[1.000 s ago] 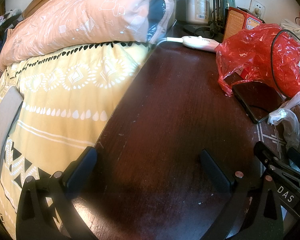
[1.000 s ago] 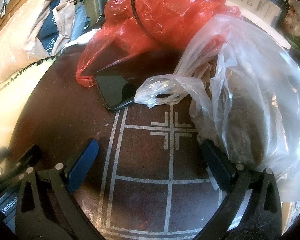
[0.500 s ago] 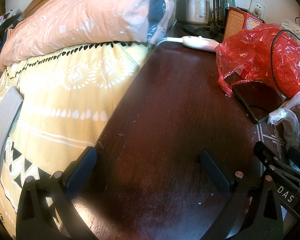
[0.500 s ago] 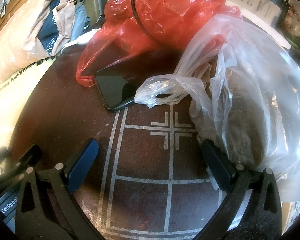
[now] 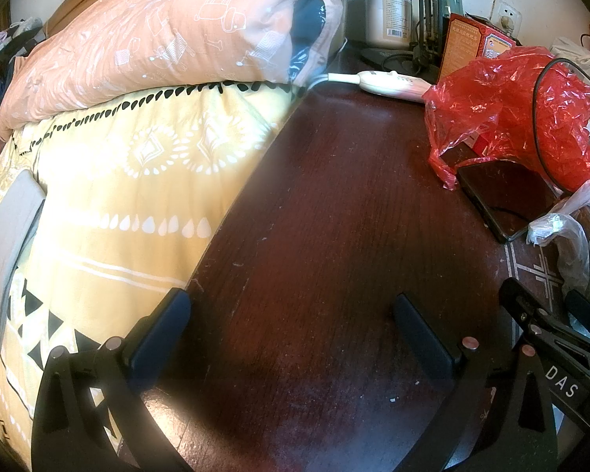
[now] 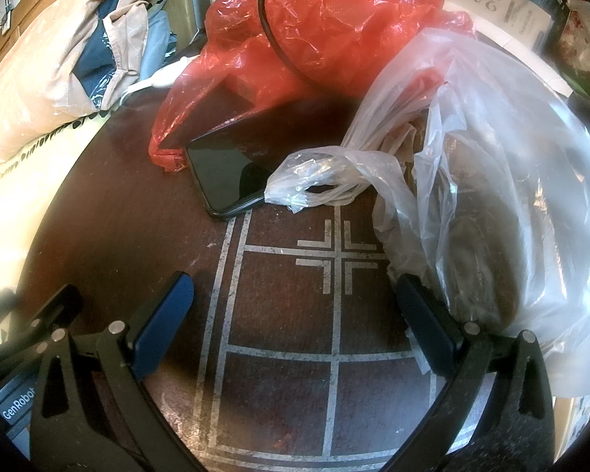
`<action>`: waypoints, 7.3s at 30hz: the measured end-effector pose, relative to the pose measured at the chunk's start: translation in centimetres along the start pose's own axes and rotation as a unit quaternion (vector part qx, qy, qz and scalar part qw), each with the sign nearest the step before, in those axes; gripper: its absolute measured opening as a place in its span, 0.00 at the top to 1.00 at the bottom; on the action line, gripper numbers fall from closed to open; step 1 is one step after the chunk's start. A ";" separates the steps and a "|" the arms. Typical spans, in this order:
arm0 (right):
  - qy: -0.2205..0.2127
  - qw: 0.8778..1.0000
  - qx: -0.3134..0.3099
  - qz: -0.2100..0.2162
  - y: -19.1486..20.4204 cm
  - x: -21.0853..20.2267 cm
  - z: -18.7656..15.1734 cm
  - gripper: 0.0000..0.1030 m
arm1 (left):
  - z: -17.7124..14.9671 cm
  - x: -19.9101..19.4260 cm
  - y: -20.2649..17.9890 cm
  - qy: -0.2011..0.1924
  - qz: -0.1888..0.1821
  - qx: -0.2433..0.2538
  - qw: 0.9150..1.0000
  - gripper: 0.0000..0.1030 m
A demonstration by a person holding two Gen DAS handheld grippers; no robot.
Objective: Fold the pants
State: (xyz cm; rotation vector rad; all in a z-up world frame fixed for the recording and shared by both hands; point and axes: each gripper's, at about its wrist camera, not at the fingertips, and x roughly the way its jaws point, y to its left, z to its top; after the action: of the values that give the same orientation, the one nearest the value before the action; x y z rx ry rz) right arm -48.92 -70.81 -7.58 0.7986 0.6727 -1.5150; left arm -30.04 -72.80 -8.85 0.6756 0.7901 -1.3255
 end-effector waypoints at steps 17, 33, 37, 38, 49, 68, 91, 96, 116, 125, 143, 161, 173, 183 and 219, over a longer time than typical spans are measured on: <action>-0.001 1.000 0.000 0.004 0.0 0.0 0.1 0.00 | 0.0 0.1 0.0 0.000 0.001 0.000 1.000 0.00; -0.001 1.000 0.000 0.006 -0.1 0.0 0.1 0.00 | 0.0 0.1 0.0 0.000 0.001 0.000 1.000 0.00; -0.001 1.000 0.000 0.006 0.0 0.0 0.1 0.00 | 0.0 0.1 0.0 0.000 0.001 0.000 1.000 0.00; -0.001 1.000 0.000 0.006 0.0 0.0 0.1 0.00 | 0.0 0.1 0.0 0.000 0.001 0.000 1.000 0.00; -0.001 1.000 -0.001 0.007 -0.1 0.0 0.1 0.00 | 0.0 0.0 0.0 0.000 0.002 -0.001 1.000 0.00; -0.001 1.000 -0.001 0.008 -0.1 0.0 0.2 0.00 | 0.0 0.1 0.0 -0.001 0.002 -0.001 1.000 0.00; -0.002 1.000 -0.001 0.013 -0.1 0.0 0.2 0.00 | 0.0 0.1 0.0 -0.001 0.003 -0.001 1.000 0.00; -0.002 1.000 -0.001 0.013 -0.1 0.0 0.2 0.00 | 0.0 0.1 0.0 -0.001 0.003 -0.001 1.000 0.00; -0.002 1.000 -0.001 0.015 -0.1 0.0 0.3 0.00 | 0.0 0.1 0.0 -0.001 0.004 -0.001 1.000 0.00; -0.002 1.000 -0.001 0.016 -0.1 0.0 0.3 0.00 | 0.0 0.1 0.0 -0.001 0.004 -0.001 1.000 0.00; -0.003 1.000 -0.001 0.019 -0.1 0.0 0.3 0.00 | 0.0 0.1 0.0 -0.001 0.005 -0.001 1.000 0.00; -0.003 1.000 -0.001 0.020 -0.1 0.0 0.4 0.00 | 0.0 0.1 0.0 -0.002 0.005 -0.001 1.000 0.00; -0.003 1.000 -0.001 0.020 -0.1 0.0 0.4 0.00 | 0.0 0.1 -0.1 -0.002 0.006 -0.001 1.000 0.00; -0.005 1.000 -0.001 0.031 -0.2 0.0 0.4 0.00 | 0.0 0.1 0.0 -0.002 0.006 -0.001 1.000 0.00; -0.005 0.999 -0.001 0.033 -0.2 0.0 0.5 0.00 | 0.0 0.1 0.0 -0.002 0.007 -0.001 1.000 0.00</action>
State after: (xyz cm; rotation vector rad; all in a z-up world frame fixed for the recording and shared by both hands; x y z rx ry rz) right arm -49.15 -71.16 -7.31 0.8044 0.6340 -1.4575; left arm -30.06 -72.90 -8.96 0.6749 0.7826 -1.3131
